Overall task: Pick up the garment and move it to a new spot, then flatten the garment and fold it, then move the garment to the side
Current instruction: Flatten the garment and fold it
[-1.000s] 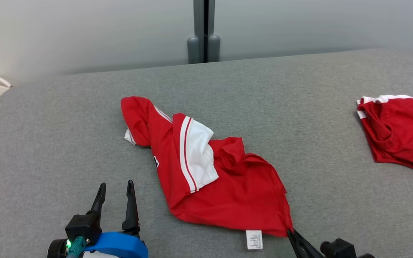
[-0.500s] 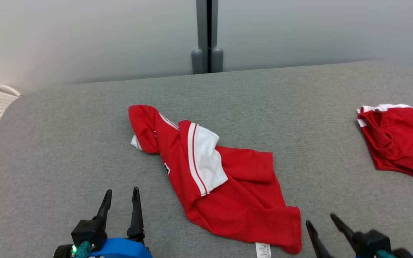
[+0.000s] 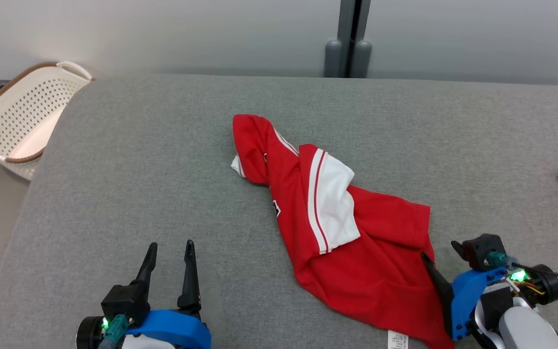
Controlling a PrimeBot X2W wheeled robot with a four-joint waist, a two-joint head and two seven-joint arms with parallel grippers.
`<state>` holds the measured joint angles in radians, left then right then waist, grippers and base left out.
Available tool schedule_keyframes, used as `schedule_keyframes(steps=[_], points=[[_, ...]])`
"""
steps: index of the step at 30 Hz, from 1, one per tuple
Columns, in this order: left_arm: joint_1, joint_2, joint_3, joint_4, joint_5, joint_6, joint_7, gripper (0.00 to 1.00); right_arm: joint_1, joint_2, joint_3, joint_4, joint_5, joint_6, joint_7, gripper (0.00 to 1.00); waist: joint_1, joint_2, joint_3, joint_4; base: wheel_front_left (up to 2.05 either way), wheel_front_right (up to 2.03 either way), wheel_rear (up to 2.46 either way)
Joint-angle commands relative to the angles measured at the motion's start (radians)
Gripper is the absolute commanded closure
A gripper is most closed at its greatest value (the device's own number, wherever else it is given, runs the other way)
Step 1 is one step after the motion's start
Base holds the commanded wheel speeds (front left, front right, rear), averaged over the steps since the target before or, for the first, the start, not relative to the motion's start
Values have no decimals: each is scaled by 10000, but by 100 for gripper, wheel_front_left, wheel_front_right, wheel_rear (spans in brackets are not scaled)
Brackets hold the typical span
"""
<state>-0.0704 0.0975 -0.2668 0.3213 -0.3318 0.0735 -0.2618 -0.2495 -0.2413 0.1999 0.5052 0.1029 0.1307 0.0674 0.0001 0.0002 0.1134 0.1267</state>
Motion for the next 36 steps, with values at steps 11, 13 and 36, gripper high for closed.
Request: schedule_keyframes(steps=[11,13,36], points=[[-274,-100,89,-32,98,-35,-46,0,-2135,-367,814,2877,368,1,-120,0,-1,-2,507,868,0,0,0],[-302,-111,108,-29,112,-64,-46,0,-2397,-371,1031,3256,432,1,-152,4,-1,-2,542,910,0,0,0],[-778,-323,111,-36,320,-264,-46,0,-6251,-2327,135,5614,-942,-2,-1755,100,-1,-2,1425,1522,0,0,0]])
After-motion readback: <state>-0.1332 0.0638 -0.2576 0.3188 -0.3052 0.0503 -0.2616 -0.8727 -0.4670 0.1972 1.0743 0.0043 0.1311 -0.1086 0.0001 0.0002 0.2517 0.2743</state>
